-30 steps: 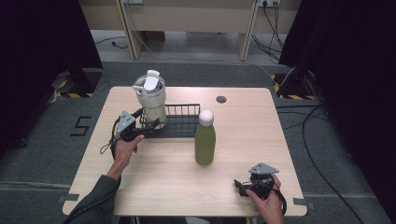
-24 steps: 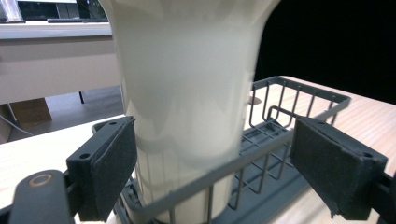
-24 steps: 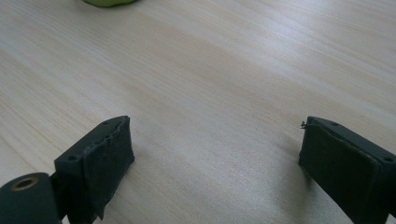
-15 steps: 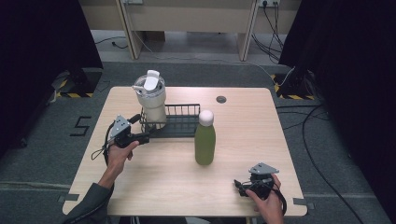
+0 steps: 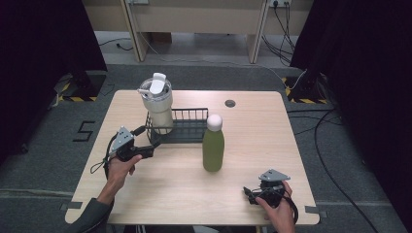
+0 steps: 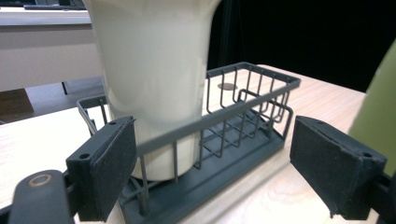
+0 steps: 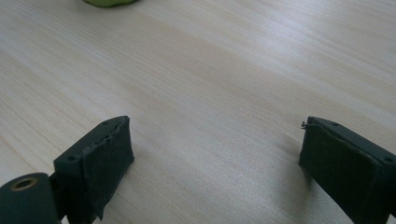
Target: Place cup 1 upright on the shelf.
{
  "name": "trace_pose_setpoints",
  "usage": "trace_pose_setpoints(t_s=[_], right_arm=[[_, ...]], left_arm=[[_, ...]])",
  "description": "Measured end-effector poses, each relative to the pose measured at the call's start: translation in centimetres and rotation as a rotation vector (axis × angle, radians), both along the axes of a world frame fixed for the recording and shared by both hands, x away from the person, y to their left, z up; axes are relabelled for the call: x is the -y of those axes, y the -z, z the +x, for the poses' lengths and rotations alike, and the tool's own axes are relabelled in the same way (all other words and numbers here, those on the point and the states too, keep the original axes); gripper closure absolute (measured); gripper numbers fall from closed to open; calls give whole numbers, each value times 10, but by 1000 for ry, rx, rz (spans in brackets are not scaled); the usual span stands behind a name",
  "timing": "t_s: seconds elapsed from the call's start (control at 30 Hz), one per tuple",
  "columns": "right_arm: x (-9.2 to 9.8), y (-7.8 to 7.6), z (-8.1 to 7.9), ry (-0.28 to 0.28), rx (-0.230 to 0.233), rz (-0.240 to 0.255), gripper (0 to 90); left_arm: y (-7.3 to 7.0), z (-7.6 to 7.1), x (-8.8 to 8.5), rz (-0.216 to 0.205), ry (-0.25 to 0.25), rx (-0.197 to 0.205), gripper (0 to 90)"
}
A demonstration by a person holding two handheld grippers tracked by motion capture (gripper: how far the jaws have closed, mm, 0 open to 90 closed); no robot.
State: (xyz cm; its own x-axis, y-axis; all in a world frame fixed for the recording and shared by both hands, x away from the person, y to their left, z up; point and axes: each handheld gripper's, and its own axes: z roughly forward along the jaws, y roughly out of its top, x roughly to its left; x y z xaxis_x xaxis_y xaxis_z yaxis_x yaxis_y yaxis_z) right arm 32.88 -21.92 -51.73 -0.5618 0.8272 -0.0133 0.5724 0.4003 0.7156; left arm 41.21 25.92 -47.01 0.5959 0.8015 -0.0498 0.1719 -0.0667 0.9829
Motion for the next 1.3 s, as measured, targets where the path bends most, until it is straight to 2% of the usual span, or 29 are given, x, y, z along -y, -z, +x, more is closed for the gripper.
trace_pose_setpoints(t_s=[0.3,0.5,0.73,0.93,1.13,1.3], right_arm=[[0,0,0,4,-3,2,95],[0,0,0,4,-3,3,95],[0,0,0,4,-3,3,95],[0,0,0,2,-1,0,95],[0,0,0,0,1,-1,97],[0,0,0,1,2,-1,97]], left_arm=[[8,-17,1,6,21,-27,145],[16,-25,4,27,41,-47,146],[26,-35,2,58,36,-62,146],[34,-44,0,52,33,-96,146],[41,-55,-1,102,69,-135,146],[43,-62,-3,142,74,-134,147]])
